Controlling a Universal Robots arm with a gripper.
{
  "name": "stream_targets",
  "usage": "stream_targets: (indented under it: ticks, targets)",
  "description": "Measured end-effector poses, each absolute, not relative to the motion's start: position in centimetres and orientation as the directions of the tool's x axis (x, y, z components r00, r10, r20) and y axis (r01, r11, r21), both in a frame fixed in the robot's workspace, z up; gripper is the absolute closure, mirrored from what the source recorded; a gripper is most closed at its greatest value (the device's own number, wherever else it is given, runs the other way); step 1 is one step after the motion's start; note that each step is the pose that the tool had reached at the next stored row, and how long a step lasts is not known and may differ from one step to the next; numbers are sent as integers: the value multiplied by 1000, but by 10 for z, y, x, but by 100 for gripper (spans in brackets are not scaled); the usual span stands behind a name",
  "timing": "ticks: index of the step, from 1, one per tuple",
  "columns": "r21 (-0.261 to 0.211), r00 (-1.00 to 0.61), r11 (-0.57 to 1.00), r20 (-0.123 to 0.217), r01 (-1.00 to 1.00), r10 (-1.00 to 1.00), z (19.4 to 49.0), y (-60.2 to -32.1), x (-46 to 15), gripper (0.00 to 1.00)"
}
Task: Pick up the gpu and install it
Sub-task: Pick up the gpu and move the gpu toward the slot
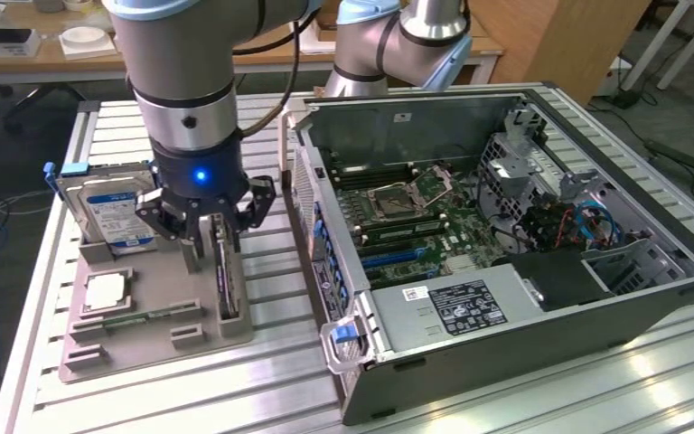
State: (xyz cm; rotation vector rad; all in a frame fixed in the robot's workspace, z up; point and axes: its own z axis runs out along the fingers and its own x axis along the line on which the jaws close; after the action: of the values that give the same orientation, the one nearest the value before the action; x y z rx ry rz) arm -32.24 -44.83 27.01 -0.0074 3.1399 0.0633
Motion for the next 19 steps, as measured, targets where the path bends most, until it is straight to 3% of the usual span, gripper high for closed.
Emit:
stream_targets:
  ticks: [19]
  targets:
    - [40, -999, 998, -1, -42, -42, 256, -448, -322, 53]
